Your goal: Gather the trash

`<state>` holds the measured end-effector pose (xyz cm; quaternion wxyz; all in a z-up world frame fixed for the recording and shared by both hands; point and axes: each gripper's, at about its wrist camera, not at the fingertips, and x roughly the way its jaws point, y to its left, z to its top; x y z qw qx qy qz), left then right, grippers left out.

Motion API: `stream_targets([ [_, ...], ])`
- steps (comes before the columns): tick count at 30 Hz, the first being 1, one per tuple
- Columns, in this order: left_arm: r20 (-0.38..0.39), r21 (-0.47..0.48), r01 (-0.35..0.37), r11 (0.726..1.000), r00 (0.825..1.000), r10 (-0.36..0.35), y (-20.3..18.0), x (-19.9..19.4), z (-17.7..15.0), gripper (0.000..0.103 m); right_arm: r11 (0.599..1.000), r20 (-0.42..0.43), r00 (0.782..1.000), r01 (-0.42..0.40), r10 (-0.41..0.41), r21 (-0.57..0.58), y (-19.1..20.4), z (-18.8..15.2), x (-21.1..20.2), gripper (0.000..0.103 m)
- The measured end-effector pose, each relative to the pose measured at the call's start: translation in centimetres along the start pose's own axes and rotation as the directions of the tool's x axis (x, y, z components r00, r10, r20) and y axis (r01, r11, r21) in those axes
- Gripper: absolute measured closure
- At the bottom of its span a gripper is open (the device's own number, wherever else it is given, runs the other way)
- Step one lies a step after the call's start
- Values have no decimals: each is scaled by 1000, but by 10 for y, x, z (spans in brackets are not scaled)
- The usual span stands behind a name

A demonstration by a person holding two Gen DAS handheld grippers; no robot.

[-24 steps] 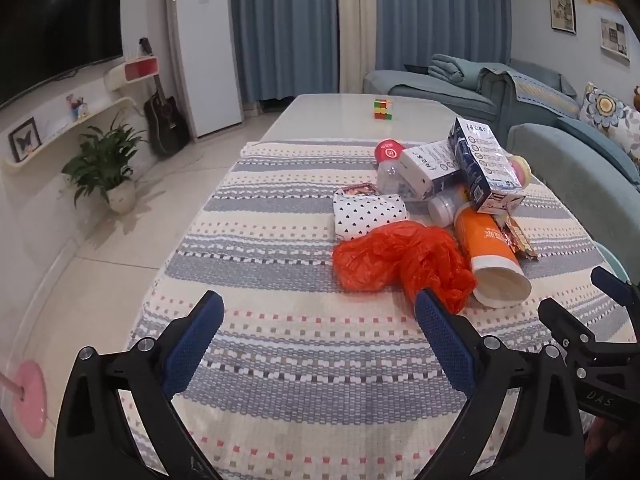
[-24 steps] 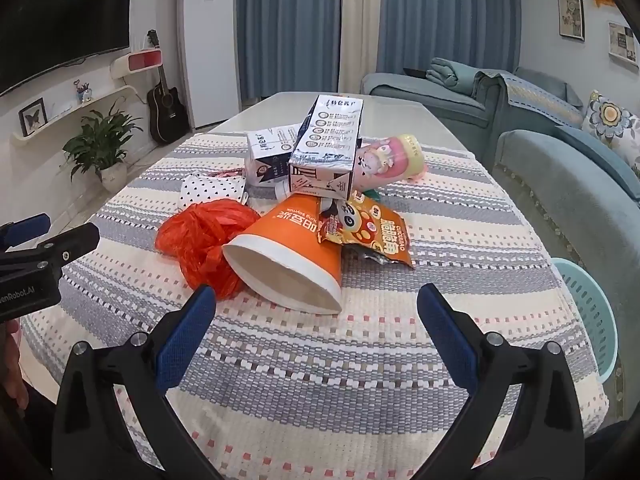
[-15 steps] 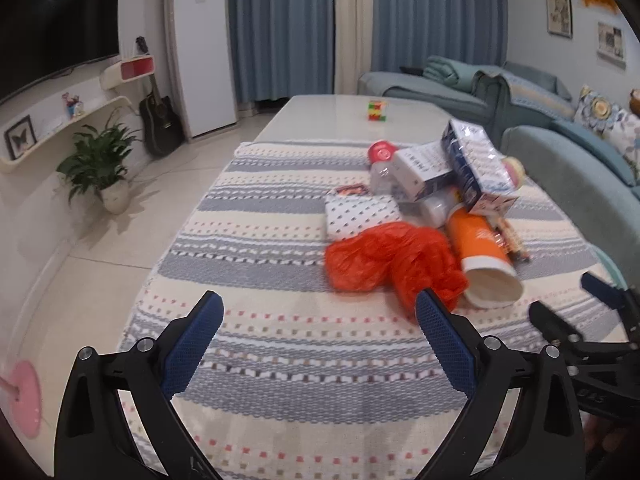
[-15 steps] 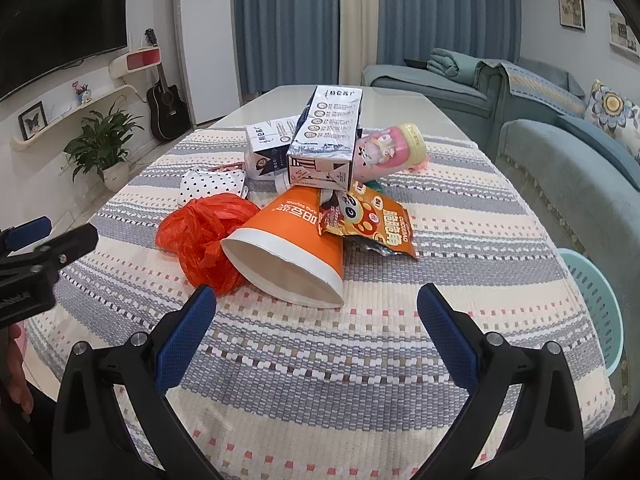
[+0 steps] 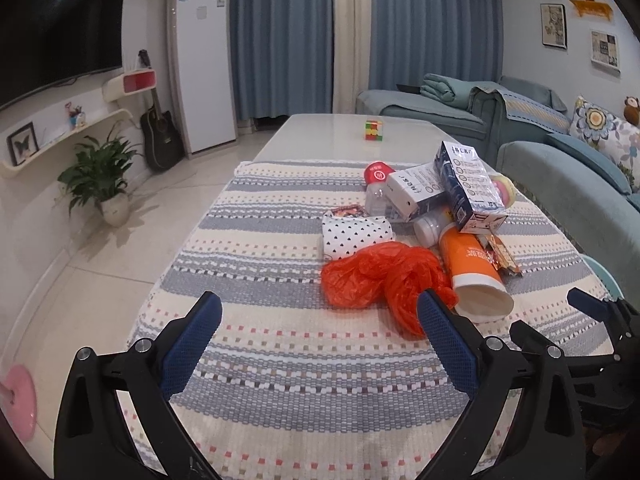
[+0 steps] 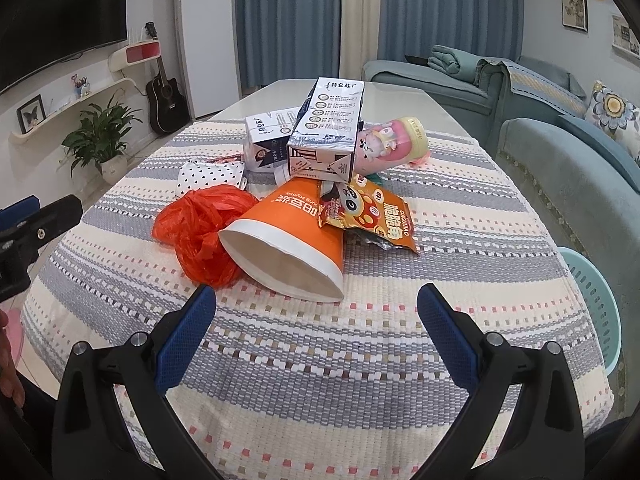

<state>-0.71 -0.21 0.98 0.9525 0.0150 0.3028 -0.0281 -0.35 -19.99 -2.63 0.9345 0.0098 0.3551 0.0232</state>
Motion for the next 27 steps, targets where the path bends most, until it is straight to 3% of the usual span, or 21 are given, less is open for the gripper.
stream_targets([
  [17, -57, -85, 82, 993, 995, -87, 13, 10, -3, 8, 1000, -19, 1000, -10, 9, -11, 3, -2, 3, 8],
  [27, -63, -74, 45, 996, 997, -49, 15, 16, -4, 8, 1000, -18, 1000, -15, 15, -6, 3, -2, 3, 8],
])
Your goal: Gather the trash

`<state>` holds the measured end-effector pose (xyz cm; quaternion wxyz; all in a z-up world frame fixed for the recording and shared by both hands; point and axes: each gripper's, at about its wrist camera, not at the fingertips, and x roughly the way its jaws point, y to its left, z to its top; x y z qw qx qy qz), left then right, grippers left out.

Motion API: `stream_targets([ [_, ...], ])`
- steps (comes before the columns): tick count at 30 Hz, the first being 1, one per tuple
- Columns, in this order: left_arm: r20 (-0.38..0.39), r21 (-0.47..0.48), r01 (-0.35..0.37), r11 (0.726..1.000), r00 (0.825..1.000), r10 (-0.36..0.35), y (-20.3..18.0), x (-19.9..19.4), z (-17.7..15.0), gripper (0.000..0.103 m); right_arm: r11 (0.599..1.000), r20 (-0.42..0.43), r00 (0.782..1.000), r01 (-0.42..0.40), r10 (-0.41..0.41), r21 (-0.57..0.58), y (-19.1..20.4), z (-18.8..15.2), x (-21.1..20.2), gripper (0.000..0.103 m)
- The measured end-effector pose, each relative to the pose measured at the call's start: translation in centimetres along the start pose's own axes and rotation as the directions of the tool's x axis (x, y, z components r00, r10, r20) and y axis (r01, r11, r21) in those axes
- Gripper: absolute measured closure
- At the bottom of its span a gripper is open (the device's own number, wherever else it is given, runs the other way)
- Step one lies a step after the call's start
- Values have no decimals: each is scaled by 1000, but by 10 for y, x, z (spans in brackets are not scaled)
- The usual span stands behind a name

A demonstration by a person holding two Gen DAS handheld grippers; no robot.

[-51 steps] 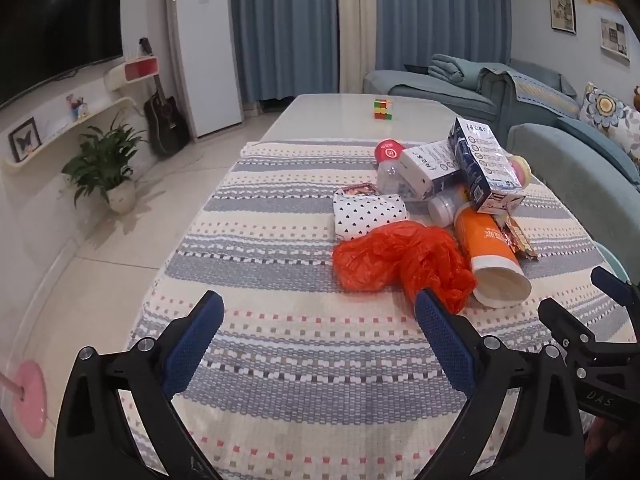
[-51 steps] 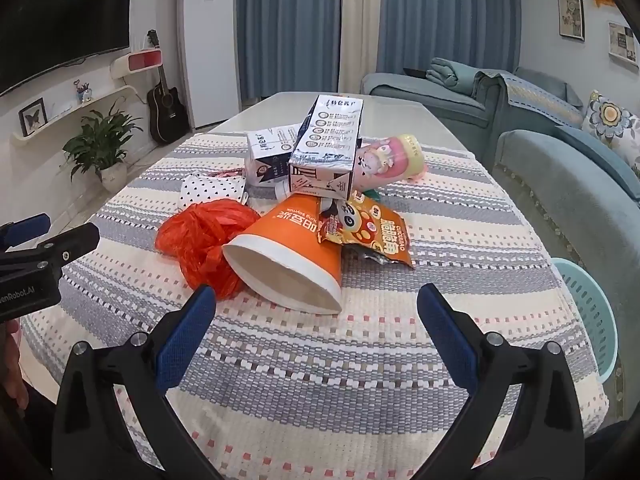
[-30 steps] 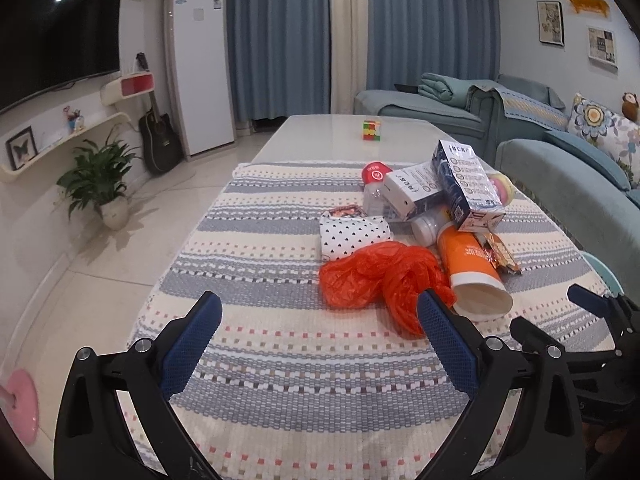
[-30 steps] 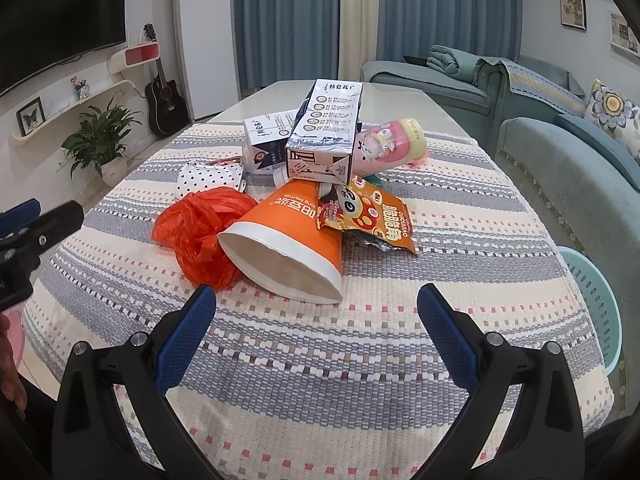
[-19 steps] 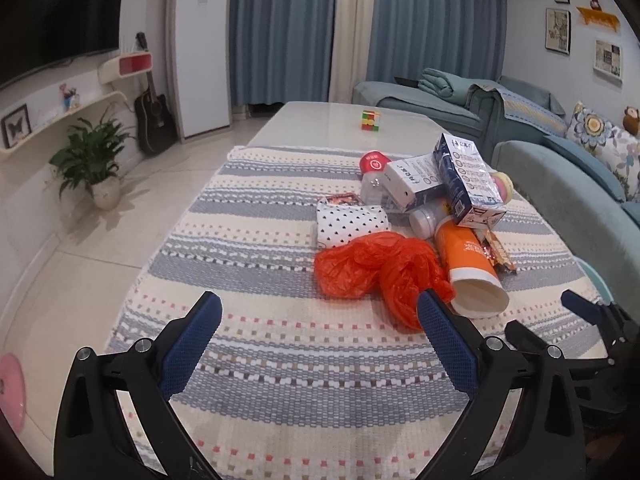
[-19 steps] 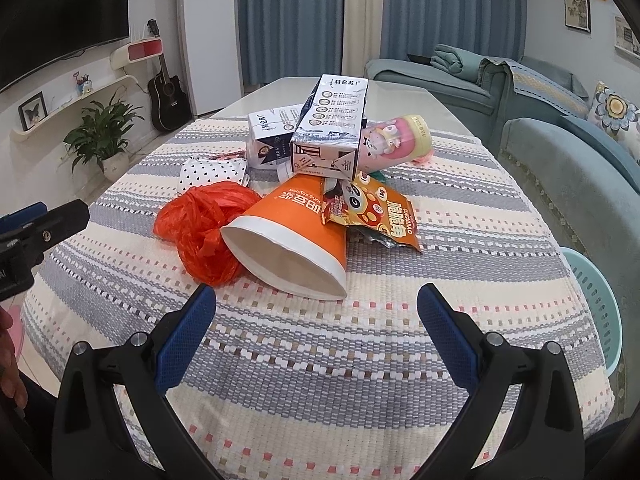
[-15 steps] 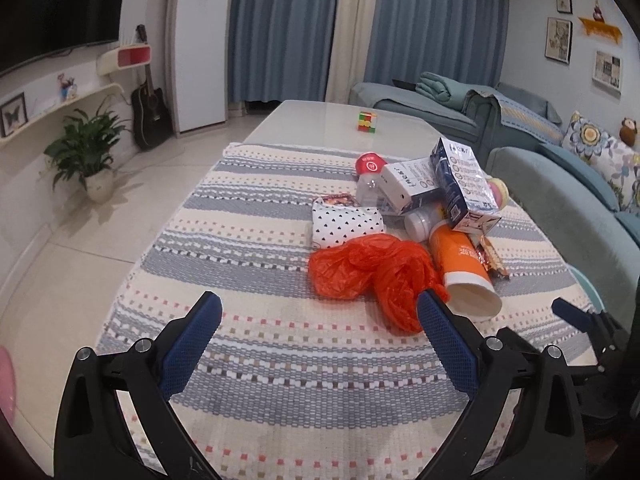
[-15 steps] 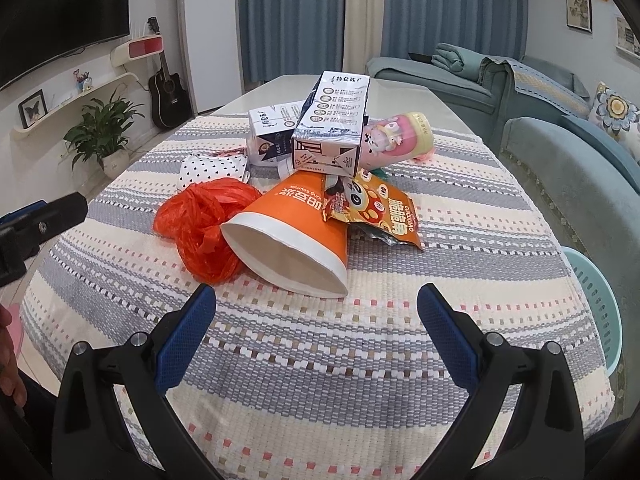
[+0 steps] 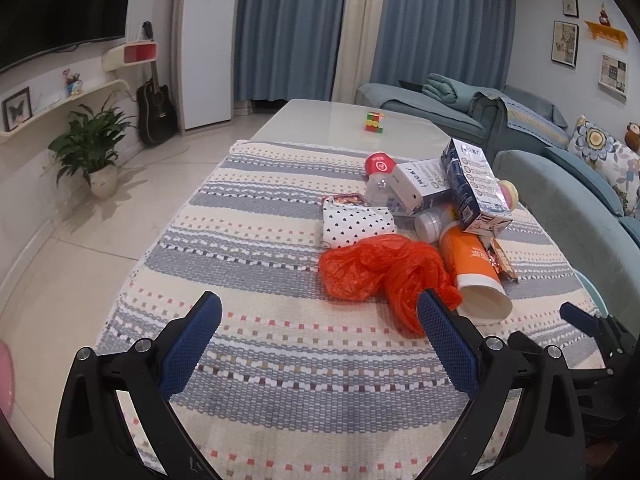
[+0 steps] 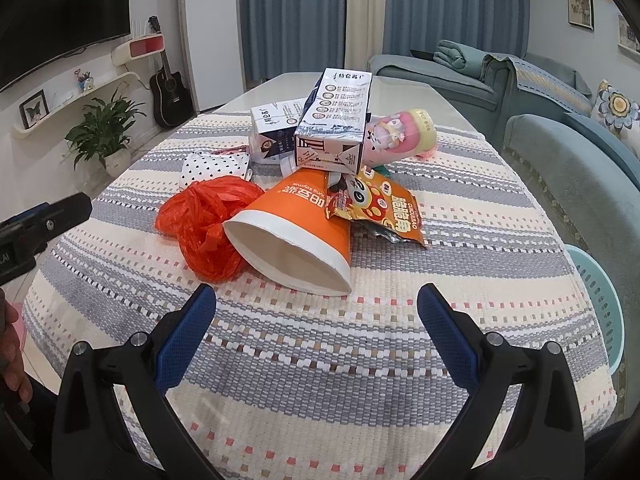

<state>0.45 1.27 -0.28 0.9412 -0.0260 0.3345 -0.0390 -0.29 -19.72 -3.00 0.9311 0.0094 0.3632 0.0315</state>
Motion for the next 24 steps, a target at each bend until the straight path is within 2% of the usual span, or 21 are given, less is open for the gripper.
stream_targets([
  [3, -1, 17, -23, 1000, 1000, 23, -2, 5, 0, 8, 1000, 22, 1000, -2, 2, 5, -2, 8, -2, 8],
  [6, 7, 50, -57, 997, 998, 57, -5, 14, 0, 8, 1000, 83, 996, 30, -29, -4, -5, 22, -7, 8],
  [9, -3, 36, -50, 998, 999, 51, -4, 26, 2, 8, 998, 113, 992, 61, -59, -19, -9, 33, -7, 8],
  [12, -20, 18, -37, 999, 999, 38, -3, 35, 3, 8, 999, 110, 993, 49, -51, 20, -19, 34, -5, 8],
  [15, -25, 48, -46, 998, 999, 47, -9, 41, 2, 8, 998, 93, 995, 20, -26, 65, -30, 38, -1, 8],
  [21, -43, 105, -56, 993, 997, 61, -26, 57, 3, 8, 998, 95, 995, 12, -18, 63, -35, 56, 8, 8],
  [24, -86, 107, -19, 994, 996, 28, -33, 69, 8, 8, 996, 96, 995, -25, 17, 83, -36, 74, 17, 8],
])
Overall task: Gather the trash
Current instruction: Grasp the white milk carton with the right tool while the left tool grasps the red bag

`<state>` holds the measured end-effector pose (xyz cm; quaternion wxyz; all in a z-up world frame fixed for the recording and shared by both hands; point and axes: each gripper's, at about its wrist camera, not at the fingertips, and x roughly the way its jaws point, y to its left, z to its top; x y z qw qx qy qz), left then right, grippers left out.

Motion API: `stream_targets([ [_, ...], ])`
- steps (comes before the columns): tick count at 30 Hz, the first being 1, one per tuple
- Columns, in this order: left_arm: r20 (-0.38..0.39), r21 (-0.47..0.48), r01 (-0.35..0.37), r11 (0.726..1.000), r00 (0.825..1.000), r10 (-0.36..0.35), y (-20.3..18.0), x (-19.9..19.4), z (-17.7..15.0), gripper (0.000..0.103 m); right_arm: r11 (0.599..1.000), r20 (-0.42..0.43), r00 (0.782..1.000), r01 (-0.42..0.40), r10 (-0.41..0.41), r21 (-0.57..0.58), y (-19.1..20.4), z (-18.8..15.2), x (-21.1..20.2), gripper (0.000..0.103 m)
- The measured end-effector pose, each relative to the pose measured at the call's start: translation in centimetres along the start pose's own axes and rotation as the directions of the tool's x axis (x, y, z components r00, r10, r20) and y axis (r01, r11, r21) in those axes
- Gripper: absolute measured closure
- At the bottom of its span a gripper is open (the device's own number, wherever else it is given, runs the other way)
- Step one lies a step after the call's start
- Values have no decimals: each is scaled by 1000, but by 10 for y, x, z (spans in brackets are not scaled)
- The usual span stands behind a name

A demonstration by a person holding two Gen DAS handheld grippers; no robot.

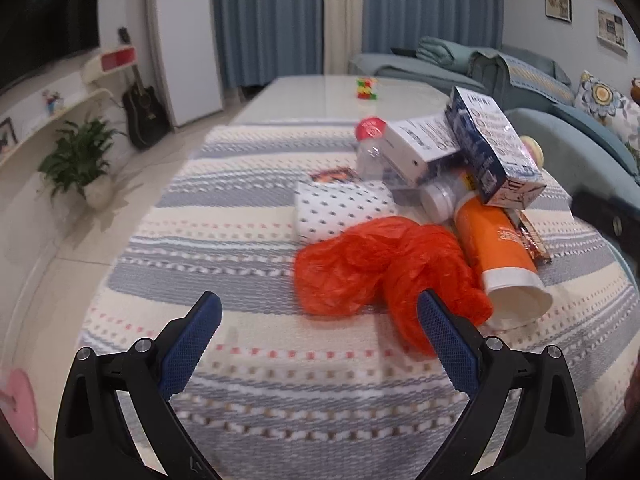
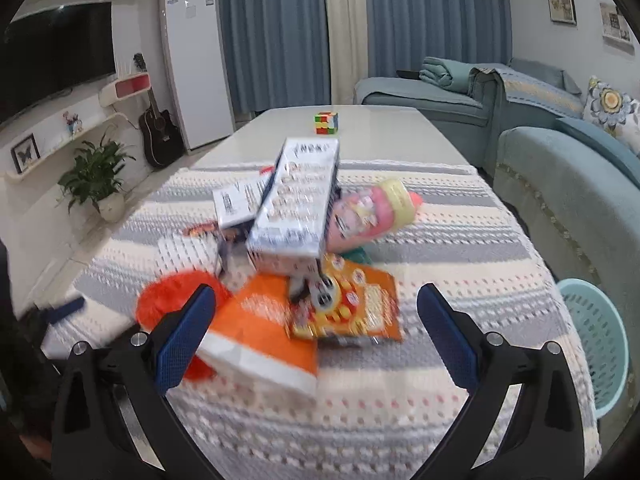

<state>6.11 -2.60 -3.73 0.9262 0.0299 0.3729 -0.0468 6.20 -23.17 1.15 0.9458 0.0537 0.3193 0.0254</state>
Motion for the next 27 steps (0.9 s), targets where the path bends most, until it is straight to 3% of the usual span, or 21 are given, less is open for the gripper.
stream_targets([
  [8, -27, 34, 9, 999, 1000, -8, -18, 20, 16, 8, 999, -37, 999, -27, 26, -21, 9, 47, 50, 8],
  [13, -55, 13, 31, 999, 998, -31, -19, 34, 22, 8, 998, -85, 996, -30, 25, -55, 7, 50, 82, 8],
  [18, -76, -17, 94, 995, 993, -95, -19, 46, 28, 8, 997, -140, 987, -80, 77, -16, -1, 42, 100, 8],
  [25, -148, -172, 237, 956, 953, -263, -13, 78, 25, 7, 989, -167, 975, -143, 148, 42, -12, 34, 113, 8],
  [27, -134, -205, 262, 943, 947, -292, -11, 83, 26, 15, 984, -165, 972, -159, 170, 79, -18, 33, 113, 9],
])
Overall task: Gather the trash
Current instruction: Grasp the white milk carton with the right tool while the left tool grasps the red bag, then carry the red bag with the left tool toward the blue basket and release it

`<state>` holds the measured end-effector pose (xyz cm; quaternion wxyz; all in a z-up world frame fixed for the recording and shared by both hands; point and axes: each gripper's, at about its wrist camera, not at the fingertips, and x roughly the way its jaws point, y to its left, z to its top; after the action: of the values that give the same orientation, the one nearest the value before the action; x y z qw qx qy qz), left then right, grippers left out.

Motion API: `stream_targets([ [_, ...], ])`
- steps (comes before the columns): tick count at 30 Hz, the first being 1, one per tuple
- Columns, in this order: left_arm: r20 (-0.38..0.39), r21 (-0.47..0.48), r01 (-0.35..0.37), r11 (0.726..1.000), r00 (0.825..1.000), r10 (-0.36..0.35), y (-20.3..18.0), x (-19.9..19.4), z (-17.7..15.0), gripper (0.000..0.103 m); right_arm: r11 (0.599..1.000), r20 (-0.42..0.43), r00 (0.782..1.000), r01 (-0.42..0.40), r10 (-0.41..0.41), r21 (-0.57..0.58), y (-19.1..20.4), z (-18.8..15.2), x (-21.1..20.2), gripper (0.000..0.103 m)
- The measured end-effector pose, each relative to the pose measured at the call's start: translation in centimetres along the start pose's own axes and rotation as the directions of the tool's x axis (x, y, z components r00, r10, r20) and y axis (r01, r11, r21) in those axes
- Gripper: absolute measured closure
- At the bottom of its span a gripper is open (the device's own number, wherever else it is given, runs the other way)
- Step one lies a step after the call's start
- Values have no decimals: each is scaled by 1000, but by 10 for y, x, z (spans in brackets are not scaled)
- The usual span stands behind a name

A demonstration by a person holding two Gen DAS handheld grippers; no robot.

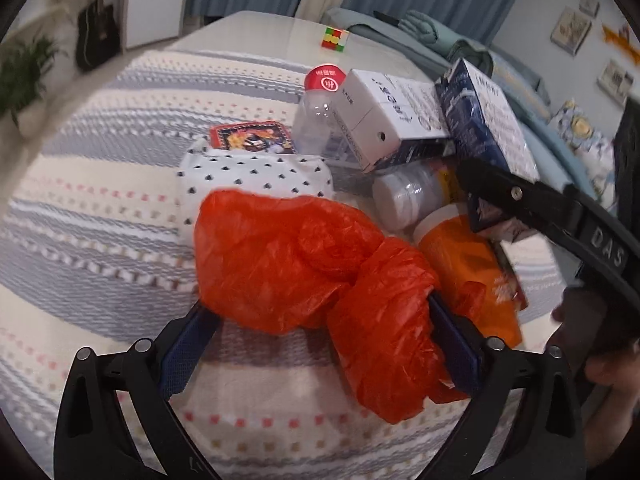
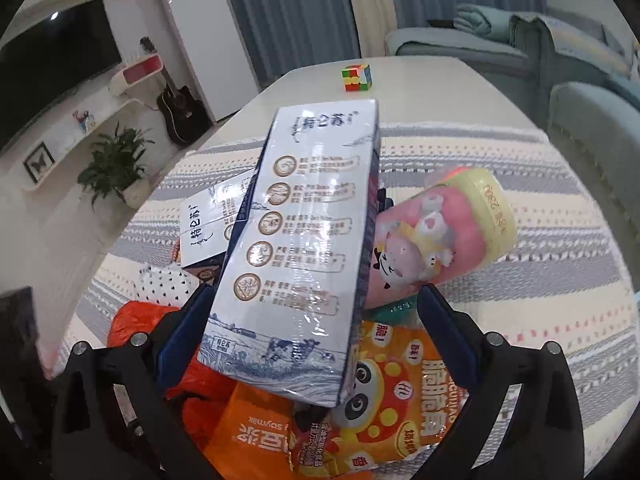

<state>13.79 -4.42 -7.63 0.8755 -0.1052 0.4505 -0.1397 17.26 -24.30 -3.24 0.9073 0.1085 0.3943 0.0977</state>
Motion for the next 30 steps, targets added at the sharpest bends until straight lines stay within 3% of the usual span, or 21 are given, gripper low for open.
stream_targets([
  [1, 12, -18, 3, 1000, 1000, -3, 1, 1, 1, 22, 1000, 2, 1000, -11, 11, 19, -4, -1, -1, 11],
  [3, 5, -48, 45, 998, 999, -44, 2, 1, 3, 57, 997, 3, 999, -42, 42, 60, -10, -1, -3, 24],
  [4, 2, -73, 66, 995, 998, -66, 2, -1, 4, 63, 996, 2, 999, -51, 51, 73, -12, -1, -3, 29],
  [5, 1, -83, 66, 994, 998, -66, 0, -3, 5, 70, 995, 1, 998, -58, 58, 79, -14, -2, -3, 44],
  [6, 8, -82, 57, 995, 998, -57, -2, -6, 5, 73, 996, 1, 998, -57, 57, 73, -13, -2, -4, 43],
  [13, 84, -98, 67, 993, 995, -59, -12, -34, 8, 74, 997, 57, 996, -72, 73, -17, 9, -3, -25, 43],
  [18, 157, -41, 22, 999, 987, -16, -29, -51, 12, 77, 994, 112, 991, -67, 76, -83, 27, -5, -48, 43],
  [26, 267, 33, -5, 999, 964, -4, -57, -76, 21, 78, 996, 167, 983, -74, 83, -58, 8, -6, -82, 43],
  [28, 294, 51, -28, 998, 956, 12, -62, -81, 22, 78, 998, 180, 982, -48, 55, -42, -7, -7, -91, 43],
  [30, 296, 55, -26, 998, 955, 8, -65, -82, 23, 78, 998, 217, 975, 56, -47, -35, -23, -7, -99, 43],
])
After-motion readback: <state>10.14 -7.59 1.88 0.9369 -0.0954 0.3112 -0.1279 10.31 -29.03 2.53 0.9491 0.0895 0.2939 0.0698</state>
